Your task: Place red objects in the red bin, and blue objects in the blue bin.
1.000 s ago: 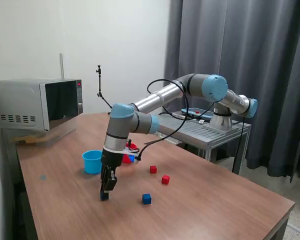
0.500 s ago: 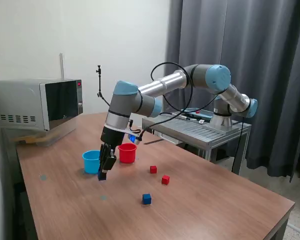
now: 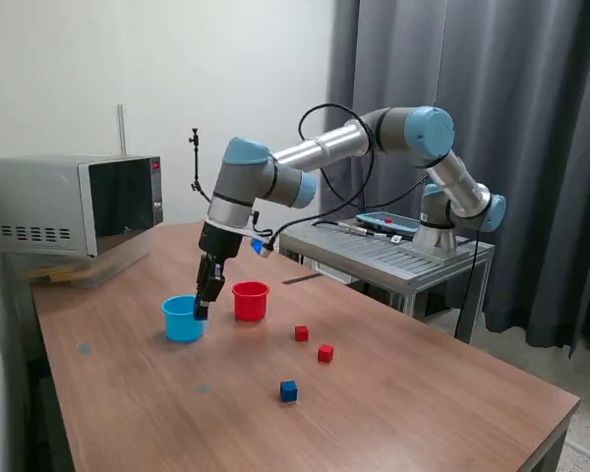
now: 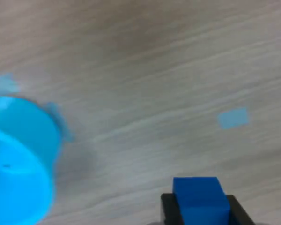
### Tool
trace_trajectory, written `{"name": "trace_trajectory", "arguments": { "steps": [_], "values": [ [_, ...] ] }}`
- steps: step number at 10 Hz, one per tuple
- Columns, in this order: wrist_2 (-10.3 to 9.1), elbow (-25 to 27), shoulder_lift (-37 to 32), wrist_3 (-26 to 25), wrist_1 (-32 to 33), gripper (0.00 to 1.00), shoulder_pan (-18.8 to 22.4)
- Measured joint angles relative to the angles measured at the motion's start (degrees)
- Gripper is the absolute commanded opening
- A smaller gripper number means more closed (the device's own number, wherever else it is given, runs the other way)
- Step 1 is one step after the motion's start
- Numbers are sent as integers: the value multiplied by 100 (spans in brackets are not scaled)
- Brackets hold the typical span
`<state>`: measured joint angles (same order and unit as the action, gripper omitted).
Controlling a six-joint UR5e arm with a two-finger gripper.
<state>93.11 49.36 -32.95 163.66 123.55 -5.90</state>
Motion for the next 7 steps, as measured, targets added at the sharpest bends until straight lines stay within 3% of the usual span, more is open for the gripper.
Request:
{"name": "trace_trajectory", "arguments": {
  "steps": [7],
  "values": [
    [141, 361, -248, -9, 2, 0, -806]
  ]
}}
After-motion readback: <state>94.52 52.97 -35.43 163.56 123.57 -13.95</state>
